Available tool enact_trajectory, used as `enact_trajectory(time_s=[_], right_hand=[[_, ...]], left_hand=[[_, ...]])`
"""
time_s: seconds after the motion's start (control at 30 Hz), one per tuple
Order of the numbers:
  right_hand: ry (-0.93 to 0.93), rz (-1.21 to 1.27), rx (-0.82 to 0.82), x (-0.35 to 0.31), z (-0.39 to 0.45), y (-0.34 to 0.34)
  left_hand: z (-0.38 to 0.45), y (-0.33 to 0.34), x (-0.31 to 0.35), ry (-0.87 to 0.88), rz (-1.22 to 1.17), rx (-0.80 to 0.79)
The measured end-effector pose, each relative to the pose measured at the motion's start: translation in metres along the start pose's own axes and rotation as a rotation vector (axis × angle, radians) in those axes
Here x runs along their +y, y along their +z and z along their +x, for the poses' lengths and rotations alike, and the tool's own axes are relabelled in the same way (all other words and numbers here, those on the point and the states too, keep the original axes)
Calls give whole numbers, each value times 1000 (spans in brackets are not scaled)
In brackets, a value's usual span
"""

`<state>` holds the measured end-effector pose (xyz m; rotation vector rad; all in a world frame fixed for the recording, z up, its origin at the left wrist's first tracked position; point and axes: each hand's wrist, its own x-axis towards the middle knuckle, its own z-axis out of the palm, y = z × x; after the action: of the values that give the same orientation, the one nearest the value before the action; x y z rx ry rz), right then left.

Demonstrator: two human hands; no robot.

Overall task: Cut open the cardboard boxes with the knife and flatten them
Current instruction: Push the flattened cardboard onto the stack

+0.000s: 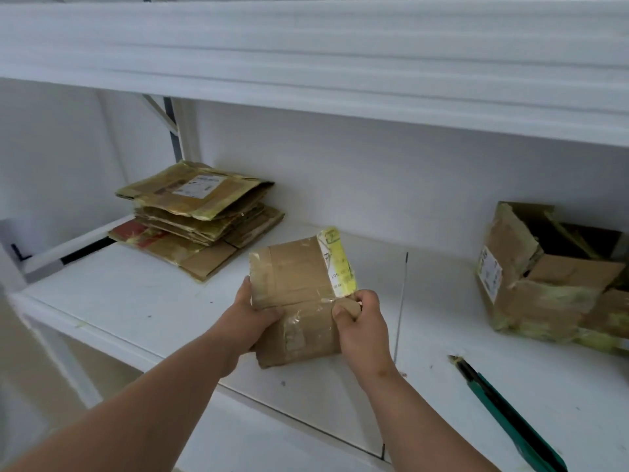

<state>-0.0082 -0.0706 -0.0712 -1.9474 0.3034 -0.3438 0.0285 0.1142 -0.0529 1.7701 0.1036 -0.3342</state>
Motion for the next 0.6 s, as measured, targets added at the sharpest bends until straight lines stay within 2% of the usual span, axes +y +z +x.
enact_trajectory(time_s=[0.13, 0.23, 0.43, 0.53, 0.6], right_hand=[[15, 75, 36, -20, 9, 33], [8, 92, 49, -43, 17, 66], [-103, 111, 47, -98, 41, 142], [-160, 60, 49, -125, 50, 172], [-176, 37, 66, -140, 58, 192]], left_hand=[[15, -35, 15, 86, -33, -12], [32, -73, 29, 163, 95, 38], [66, -155, 64, 356, 322, 276], [83, -193, 78, 450, 338, 358], [98, -215, 82, 454, 340, 377]])
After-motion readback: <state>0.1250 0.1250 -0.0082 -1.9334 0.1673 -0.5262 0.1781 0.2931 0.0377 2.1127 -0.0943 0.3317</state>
